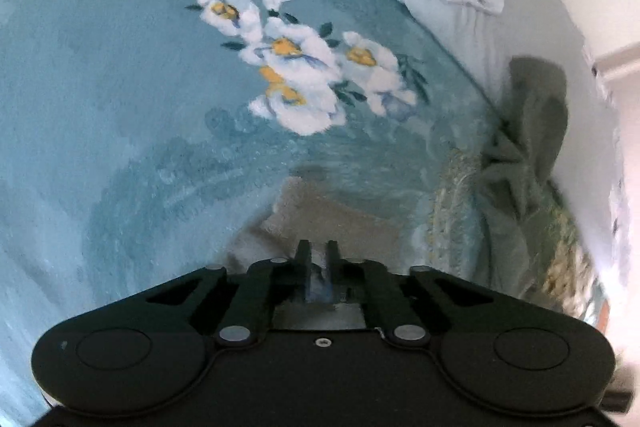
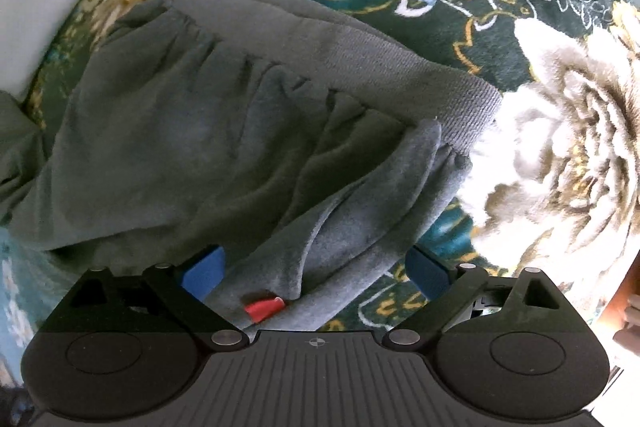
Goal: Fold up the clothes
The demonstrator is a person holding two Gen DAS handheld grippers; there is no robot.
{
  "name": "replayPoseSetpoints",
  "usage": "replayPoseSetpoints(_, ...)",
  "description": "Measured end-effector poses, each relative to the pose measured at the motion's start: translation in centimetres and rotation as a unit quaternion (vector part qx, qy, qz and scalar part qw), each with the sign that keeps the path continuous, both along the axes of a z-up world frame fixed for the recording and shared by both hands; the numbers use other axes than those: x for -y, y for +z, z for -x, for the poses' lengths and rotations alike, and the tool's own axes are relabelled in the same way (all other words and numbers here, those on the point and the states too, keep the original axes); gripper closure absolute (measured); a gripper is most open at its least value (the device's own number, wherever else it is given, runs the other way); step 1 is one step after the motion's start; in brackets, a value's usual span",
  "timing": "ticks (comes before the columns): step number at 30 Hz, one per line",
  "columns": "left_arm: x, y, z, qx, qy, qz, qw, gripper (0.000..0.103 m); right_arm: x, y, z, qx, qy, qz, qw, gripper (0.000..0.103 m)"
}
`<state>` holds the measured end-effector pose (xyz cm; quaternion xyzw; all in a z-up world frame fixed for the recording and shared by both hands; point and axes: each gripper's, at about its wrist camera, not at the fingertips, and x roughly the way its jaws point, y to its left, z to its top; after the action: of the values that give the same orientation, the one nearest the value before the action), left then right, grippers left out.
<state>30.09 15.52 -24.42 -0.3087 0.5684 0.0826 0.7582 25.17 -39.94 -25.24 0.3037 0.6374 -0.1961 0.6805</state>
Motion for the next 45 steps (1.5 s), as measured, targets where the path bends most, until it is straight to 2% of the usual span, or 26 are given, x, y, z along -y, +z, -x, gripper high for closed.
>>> replayPoseSetpoints(1,0.0,0.0,-0.3,-0.001,-0.014,-0.015,0.9998,0.079,0.0,-0.1,0.0,-0.001,-0.001,0.001,1.0,0.005)
replayPoseSetpoints(2,0.0,-0.1,-0.5,-0.004,-0.025,-0.028,0.9993,0.06,0.1,-0.1,0.1,-0.002,-0.002,0.002,1.0,0.004)
replayPoseSetpoints(6,0.2,-1.5,-1.2,-0.026,-0.067,-0.067,0.9952,0.057,0.3,-0.4,0.1,-0.006,-0.002,0.004,1.0,0.004)
replayPoseSetpoints(10,1.5,-3.4,-1.8,-0.04,-0.145,-0.101,0.9834,0.057,0.4,-0.6,0.0,-0.007,0.002,0.007,1.0,0.003)
replayPoseSetpoints(12,2.1,-3.3,-1.8,-0.028,-0.156,-0.11,0.9812,0.061,0.5,-0.5,0.0,-0.006,0.004,0.009,1.0,0.003)
replayPoseSetpoints(13,2.3,-3.3,-1.8,-0.022,-0.159,-0.109,0.9811,0.066,0.5,-0.5,0.0,-0.005,0.004,0.01,1.0,0.003)
replayPoseSetpoints(14,2.5,-3.2,-1.7,-0.018,-0.161,-0.102,0.9815,0.08,0.5,-0.6,0.1,-0.006,0.003,0.009,1.0,0.003)
replayPoseSetpoints(15,2.7,-3.2,-1.6,-0.014,-0.163,-0.094,0.982,0.087,0.5,-0.6,0.2,-0.007,0.0,0.009,1.0,0.003)
replayPoseSetpoints(18,3.3,-2.8,-1.2,-0.004,-0.163,-0.084,0.983,0.09,0.4,-0.7,0.5,-0.008,-0.005,0.006,1.0,0.003)
replayPoseSetpoints(22,2.1,-1.3,-0.4,0.027,-0.076,-0.058,0.995,0.092,0.2,-0.4,0.7,-0.006,-0.002,0.008,1.0,0.003)
replayPoseSetpoints(24,0.6,0.6,0.1,0.054,-0.032,-0.06,0.9962,0.092,0.2,-0.3,0.8,-0.006,0.001,0.013,1.0,0.002)
replayPoseSetpoints(27,-1.8,3.8,0.8,0.096,0.027,-0.073,0.9923,0.092,0.2,-0.3,1.1,-0.008,-0.002,0.014,1.0,0.002)
replayPoseSetpoints(29,-3.7,5.9,1.5,0.122,0.069,-0.083,0.9867,0.092,0.2,-0.4,1.3,-0.009,-0.004,0.015,1.0,0.002)
replayPoseSetpoints(32,-7.0,8.1,3.5,0.138,0.124,-0.1,0.9774,0.092,0.2,-0.5,1.5,-0.011,-0.008,0.016,1.0,0.001)
replayPoseSetpoints(34,-8.5,8.2,4.8,0.13,0.143,-0.111,0.9749,0.092,0.2,-0.5,1.7,-0.012,-0.01,0.017,1.0,0.001)
replayPoseSetpoints(37,-10.2,6.6,7.0,0.085,0.166,-0.118,0.9753,0.092,-0.2,-0.5,2.0,-0.013,-0.011,0.015,1.0,0.001)
replayPoseSetpoints(40,-11.4,4.0,9.2,0.035,0.205,-0.102,0.9729,0.091,-0.6,-0.1,2.2,-0.012,-0.007,0.01,1.0,0.001)
replayPoseSetpoints(45,-12.4,0.1,12.7,-0.024,0.273,-0.058,0.96,0.091,-1.7,0.4,2.5,-0.007,0.01,-0.006,1.0,0.002)
